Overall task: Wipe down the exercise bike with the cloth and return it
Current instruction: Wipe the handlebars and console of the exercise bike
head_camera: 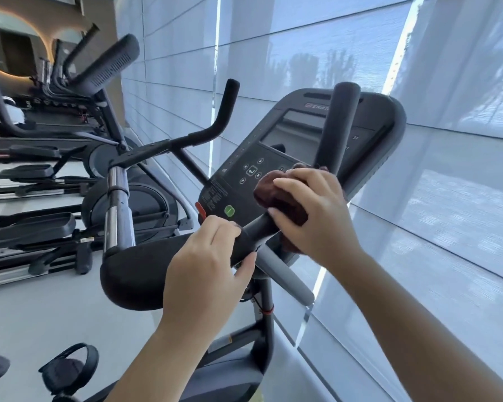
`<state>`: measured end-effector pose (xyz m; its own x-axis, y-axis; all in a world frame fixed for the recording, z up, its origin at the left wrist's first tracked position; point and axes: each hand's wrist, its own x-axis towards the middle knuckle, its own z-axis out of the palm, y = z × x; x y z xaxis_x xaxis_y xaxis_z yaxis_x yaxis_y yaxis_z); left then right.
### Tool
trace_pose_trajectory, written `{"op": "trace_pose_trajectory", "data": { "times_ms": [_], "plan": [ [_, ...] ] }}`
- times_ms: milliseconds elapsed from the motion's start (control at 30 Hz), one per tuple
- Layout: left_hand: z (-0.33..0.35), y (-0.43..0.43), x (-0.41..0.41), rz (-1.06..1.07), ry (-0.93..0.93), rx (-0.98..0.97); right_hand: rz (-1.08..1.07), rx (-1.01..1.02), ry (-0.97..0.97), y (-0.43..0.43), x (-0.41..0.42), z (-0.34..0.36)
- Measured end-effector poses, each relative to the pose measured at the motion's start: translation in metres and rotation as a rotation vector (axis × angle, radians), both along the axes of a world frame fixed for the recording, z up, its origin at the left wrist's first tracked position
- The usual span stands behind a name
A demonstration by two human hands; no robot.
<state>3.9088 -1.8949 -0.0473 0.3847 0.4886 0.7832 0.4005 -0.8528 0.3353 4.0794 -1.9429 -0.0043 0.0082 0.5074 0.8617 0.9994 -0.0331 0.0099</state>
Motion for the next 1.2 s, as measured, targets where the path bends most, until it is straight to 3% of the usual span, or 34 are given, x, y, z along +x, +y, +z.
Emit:
{"op": "trace_pose_trajectory", "data": {
  "times_ms": [200, 367, 433, 567, 733, 1000, 1067, 1200],
  "plan": [
    [0.023, -0.013, 0.014, -0.108, -0.038, -0.039, 0.115, 0.115, 0.181, -0.009, -0.001, -0.004],
    [0.049, -0.016, 0.056, -0.216, -0.068, 0.044, 0.142, 0.646, 0.563, -0.002, 0.023, 0.042],
    [0.05, -0.011, 0.072, -0.204, -0.027, 0.013, 0.111, 0.757, 0.684, 0.007, 0.038, 0.07],
    [0.041, -0.005, 0.086, -0.159, -0.004, -0.086, 0.161, 0.587, 0.833, 0.023, 0.047, 0.074],
    [0.038, 0.003, 0.088, -0.23, -0.049, -0.132, 0.227, 0.57, 0.747, 0.014, 0.029, 0.003],
    [0.038, 0.005, 0.086, -0.242, -0.062, -0.164, 0.266, 0.539, 0.732, 0.022, 0.062, 0.072],
    [0.039, 0.005, 0.085, -0.256, -0.072, -0.177, 0.282, 0.523, 0.68, 0.02, 0.056, 0.044],
    [0.04, 0.006, 0.084, -0.282, -0.07, -0.165, 0.334, 0.519, 0.83, 0.009, 0.041, -0.015]
  ]
}}
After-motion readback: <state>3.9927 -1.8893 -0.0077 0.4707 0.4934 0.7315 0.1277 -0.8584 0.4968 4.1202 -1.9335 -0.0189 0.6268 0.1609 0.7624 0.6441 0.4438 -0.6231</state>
